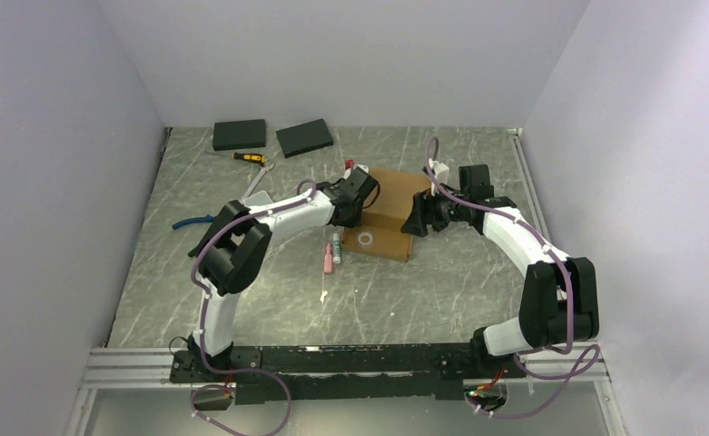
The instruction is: Fold the paper box
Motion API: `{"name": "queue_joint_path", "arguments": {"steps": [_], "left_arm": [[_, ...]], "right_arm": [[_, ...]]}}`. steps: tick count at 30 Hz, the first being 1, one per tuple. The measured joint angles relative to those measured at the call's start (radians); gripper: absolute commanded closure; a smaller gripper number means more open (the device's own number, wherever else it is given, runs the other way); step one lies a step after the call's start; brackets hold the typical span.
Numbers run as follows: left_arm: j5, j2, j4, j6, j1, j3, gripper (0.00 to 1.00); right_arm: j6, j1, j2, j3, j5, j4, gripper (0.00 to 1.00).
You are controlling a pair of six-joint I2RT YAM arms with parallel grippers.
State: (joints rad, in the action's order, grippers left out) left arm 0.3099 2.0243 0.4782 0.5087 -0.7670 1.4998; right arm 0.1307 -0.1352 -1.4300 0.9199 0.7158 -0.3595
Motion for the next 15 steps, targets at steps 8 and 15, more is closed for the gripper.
{"name": "queue_joint_path", "arguments": {"steps": [8, 15], "left_arm": [[0.142, 0.056, 0.039, -0.001, -0.049, 0.07, 0.9], [0.146, 0.068, 0.03, 0.0, -0.049, 0.064, 0.77]], "right_arm": [[0.001, 0.0, 0.0, 0.001, -0.001, -0.007, 0.29], [0.003, 0.0, 0.0, 0.009, -0.001, -0.012, 0.28]]}}
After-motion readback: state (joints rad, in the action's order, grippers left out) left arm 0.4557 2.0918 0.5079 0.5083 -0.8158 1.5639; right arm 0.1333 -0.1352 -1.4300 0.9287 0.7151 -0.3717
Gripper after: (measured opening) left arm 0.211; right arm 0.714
